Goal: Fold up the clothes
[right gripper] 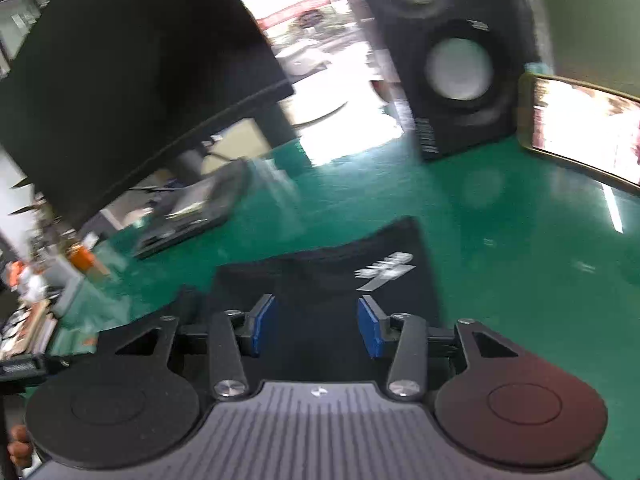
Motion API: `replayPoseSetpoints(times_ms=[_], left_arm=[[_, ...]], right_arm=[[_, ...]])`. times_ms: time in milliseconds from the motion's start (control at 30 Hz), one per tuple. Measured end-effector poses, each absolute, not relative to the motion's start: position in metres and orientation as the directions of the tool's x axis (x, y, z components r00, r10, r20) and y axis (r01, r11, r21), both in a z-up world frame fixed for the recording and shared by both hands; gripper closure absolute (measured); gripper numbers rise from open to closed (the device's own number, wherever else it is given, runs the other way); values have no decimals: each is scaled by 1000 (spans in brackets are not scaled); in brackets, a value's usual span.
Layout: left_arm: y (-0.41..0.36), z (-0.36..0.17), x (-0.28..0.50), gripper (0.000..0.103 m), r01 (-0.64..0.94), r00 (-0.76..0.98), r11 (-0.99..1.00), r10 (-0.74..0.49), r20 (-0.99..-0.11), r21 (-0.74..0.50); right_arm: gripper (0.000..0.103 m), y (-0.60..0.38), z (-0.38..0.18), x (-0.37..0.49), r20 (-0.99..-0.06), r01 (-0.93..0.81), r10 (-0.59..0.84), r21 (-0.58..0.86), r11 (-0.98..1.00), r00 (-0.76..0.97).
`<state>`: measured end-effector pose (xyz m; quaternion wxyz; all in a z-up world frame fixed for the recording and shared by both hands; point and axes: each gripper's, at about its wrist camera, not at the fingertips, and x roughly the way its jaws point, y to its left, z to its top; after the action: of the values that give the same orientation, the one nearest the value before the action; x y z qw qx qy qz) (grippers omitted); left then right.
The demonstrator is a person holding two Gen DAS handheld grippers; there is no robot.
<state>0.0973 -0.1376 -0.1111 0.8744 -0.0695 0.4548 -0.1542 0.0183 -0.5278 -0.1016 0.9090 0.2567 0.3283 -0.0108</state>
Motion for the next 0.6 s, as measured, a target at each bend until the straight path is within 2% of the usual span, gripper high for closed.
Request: replayPoseSetpoints(times_ms=[67, 100, 133, 167, 200, 400, 533, 600], left_arm=[[-130, -114, 105, 14, 194, 544, 935, -354, -761, -296], [-128, -116, 109, 14, 192, 543, 930, -367, -755, -313], [-127, -117, 113, 14, 198, 540, 924, -381, -750, -327], [-126, -117, 116, 15, 204, 536, 918, -396, -745, -341], [-127, -118, 117, 15, 219, 537, 911, -411, -737, -349], [-130, -133, 136, 16, 288, 498, 873, -488, -717, -394], [-141, -136, 142, 16, 379, 503, 868, -483, -716, -320], [-152, -138, 140, 16, 441, 527, 872, -444, -725, -213]], right_arm=[[47, -510, -95, 31, -583, 144, 178, 463, 875, 793], [52, -497, -93, 42, -586, 131, 174, 440, 888, 791], [57, -485, -91, 53, -589, 118, 170, 418, 901, 790], [71, -472, -89, 64, -592, 105, 166, 395, 912, 789], [77, -466, -90, 67, -599, 103, 163, 384, 918, 784], [78, -393, -111, 119, -683, 0, 172, 244, 970, 710], [78, -375, -128, 133, -746, -21, 143, 171, 985, 650], [83, -376, -135, 136, -739, -12, 99, 122, 992, 666]])
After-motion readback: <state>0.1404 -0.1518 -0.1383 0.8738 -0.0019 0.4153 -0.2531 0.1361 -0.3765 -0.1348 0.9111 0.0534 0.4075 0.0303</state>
